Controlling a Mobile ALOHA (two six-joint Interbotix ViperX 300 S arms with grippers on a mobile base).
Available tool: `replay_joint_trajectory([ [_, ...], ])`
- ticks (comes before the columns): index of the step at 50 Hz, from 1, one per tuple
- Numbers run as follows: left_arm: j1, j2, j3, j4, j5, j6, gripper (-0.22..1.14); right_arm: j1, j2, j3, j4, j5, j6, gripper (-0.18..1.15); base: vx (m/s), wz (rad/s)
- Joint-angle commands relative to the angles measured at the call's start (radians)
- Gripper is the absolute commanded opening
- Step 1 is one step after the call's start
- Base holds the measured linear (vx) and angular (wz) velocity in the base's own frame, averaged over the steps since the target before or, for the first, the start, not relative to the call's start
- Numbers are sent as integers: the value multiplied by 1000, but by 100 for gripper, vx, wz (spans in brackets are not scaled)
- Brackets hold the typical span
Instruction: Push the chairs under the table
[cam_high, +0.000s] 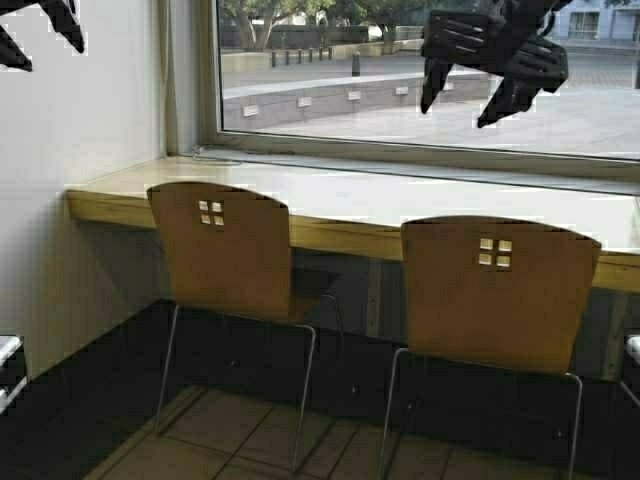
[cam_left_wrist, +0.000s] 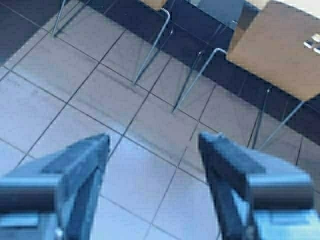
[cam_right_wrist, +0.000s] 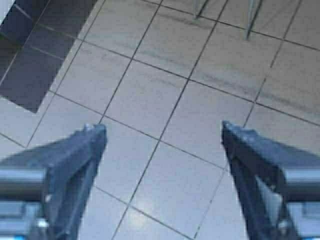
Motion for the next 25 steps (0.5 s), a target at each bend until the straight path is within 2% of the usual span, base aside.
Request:
replay_joint_trajectory([
  [1, -3, 0, -32, 0, -6, -3, 89, 3, -26, -25, -2, 0, -2, 100, -34, -5],
  [15, -3, 0, -17, 0, -8, -6, 89, -6, -12, -23, -3, 6, -3, 100, -30, -9],
  [25, -3, 15, -9, 0, -11, -5, 89, -14, 18, -32, 0, 20, 0, 100, -23, -21],
])
